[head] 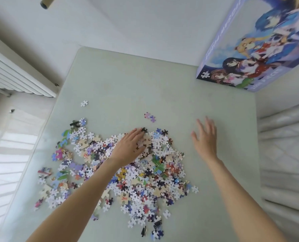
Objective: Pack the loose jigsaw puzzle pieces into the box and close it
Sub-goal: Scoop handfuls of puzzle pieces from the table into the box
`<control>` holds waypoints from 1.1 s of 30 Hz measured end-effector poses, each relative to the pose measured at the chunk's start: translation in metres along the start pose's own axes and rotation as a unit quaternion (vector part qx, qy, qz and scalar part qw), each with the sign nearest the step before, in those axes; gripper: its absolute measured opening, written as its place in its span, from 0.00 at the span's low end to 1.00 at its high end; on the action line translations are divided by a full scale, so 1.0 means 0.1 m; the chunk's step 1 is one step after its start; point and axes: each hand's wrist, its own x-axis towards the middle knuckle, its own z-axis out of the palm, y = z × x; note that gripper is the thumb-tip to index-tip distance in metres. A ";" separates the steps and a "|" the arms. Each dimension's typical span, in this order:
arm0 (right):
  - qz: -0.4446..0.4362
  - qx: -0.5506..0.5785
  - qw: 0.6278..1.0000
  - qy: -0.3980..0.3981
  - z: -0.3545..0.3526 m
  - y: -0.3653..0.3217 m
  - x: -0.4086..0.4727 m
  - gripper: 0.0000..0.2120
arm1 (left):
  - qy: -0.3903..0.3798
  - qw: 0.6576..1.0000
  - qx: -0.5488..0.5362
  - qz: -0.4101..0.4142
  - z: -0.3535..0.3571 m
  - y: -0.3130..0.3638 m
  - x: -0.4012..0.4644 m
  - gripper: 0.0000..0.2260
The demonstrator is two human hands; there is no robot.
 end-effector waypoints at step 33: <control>-0.019 -0.022 0.986 -0.167 0.40 -1.29 -1.90 0.39 | 0.036 0.984 -0.068 -0.160 0.45 0.15 -1.48 0.42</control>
